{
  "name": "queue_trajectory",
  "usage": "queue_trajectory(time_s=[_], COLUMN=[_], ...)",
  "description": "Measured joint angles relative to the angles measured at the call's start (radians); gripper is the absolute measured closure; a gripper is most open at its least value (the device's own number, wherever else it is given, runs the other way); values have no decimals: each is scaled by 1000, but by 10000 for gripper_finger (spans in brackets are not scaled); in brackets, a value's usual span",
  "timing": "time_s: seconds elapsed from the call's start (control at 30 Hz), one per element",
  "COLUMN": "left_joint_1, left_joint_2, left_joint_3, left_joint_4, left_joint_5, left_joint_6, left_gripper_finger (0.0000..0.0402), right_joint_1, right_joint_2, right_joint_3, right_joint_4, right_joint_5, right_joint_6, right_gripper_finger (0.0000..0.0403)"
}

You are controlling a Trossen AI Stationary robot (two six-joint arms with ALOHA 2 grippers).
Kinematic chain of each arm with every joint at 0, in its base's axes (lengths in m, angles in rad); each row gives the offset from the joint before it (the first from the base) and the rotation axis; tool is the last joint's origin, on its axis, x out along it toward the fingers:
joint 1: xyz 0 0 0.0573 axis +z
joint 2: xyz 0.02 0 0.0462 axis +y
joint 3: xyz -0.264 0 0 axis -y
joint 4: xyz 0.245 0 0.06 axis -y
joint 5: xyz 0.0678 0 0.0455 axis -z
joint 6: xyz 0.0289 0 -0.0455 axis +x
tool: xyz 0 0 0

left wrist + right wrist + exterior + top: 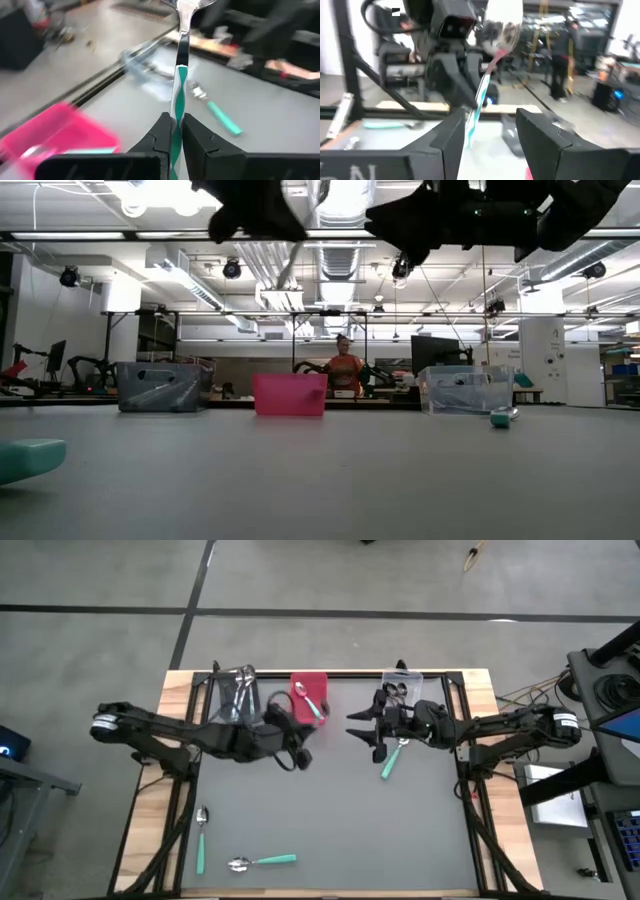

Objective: Sort silverware by color (type)
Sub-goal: Put the blue patterned spoon into the black bin

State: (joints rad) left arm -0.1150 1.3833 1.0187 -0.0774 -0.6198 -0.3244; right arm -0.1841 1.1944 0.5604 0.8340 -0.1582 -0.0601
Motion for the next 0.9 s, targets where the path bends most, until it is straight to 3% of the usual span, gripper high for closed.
queue_trajectory(time_s=[0.2, 0.43, 0.63, 0.9], left_joint_1=[131, 342, 512, 691], left_joint_2=[-124, -208, -203, -98], left_joint_3=[0, 0, 62, 261], left_joint_4=[-239, -377, -509, -932], left_joint_5=[20, 182, 307, 316], left_joint_6=[-121, -173, -165, -97], left_gripper_finger=[395, 395, 395, 395], right_joint_1=[0, 0, 0, 0], right_joint_2=[-41, -46, -47, -47], right_joint_3=[49, 87, 88, 88], right_joint_4=[-186, -302, -328, -332], right_joint_5=[56, 56, 57, 57], right_joint_6=[-2, -15, -29, -39], right_gripper_finger=[245, 254, 252, 256])
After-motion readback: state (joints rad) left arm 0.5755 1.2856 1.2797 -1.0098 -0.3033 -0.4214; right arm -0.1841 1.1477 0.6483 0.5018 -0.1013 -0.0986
